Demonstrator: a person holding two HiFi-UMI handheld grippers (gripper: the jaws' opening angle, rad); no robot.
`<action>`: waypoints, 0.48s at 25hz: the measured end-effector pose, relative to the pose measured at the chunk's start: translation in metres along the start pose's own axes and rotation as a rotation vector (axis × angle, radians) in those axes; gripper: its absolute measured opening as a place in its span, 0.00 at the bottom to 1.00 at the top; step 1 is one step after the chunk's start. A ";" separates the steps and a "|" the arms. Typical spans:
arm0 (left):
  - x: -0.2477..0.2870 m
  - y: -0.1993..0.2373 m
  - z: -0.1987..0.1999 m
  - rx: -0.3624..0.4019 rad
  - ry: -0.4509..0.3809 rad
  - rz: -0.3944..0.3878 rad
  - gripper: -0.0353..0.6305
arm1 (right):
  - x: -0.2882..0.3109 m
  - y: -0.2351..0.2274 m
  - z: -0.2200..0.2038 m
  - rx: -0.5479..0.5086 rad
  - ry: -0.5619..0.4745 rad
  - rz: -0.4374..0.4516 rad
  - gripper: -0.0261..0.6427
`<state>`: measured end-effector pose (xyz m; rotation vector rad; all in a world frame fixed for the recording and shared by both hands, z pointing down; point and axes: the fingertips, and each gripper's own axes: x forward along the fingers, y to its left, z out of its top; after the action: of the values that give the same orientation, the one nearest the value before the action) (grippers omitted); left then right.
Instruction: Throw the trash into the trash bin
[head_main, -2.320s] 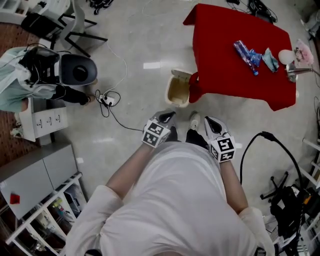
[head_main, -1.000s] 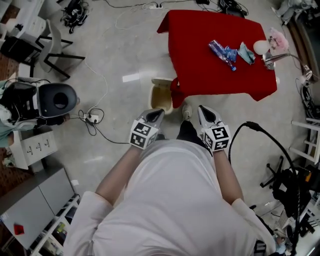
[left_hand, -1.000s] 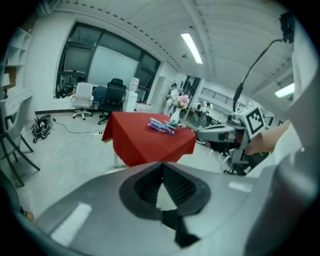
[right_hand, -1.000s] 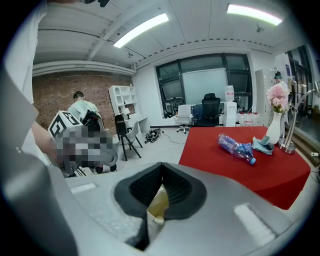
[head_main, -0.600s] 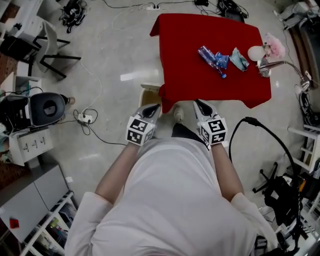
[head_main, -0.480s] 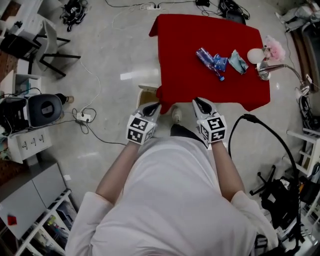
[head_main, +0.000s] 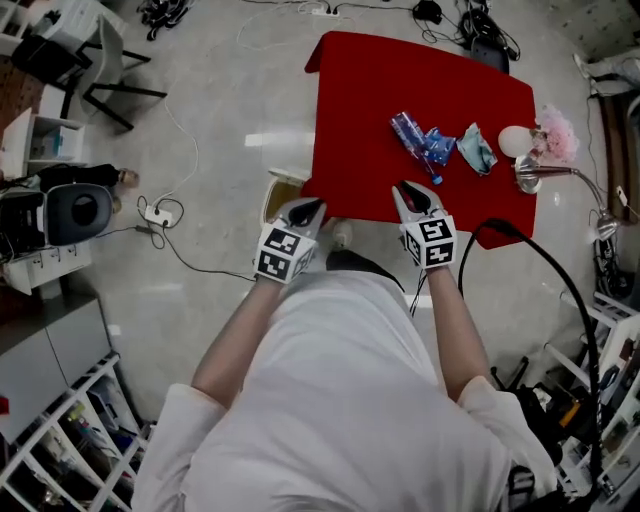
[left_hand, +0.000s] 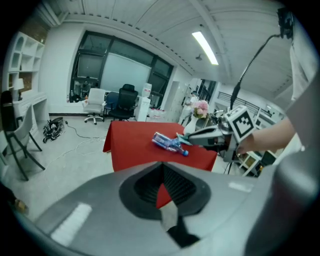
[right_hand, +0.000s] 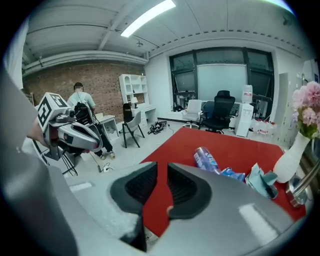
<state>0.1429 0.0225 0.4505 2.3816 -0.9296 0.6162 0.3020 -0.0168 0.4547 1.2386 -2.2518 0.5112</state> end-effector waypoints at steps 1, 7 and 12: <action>0.004 0.000 0.002 -0.005 -0.002 0.006 0.06 | 0.004 -0.010 -0.001 -0.004 0.011 -0.004 0.14; 0.028 0.005 0.008 -0.026 0.009 0.043 0.06 | 0.034 -0.070 -0.006 -0.007 0.078 -0.020 0.18; 0.046 0.011 0.015 -0.060 0.013 0.072 0.06 | 0.059 -0.097 -0.013 -0.013 0.134 -0.006 0.20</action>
<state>0.1689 -0.0156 0.4687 2.2973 -1.0173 0.6218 0.3614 -0.0983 0.5078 1.1692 -2.1351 0.5599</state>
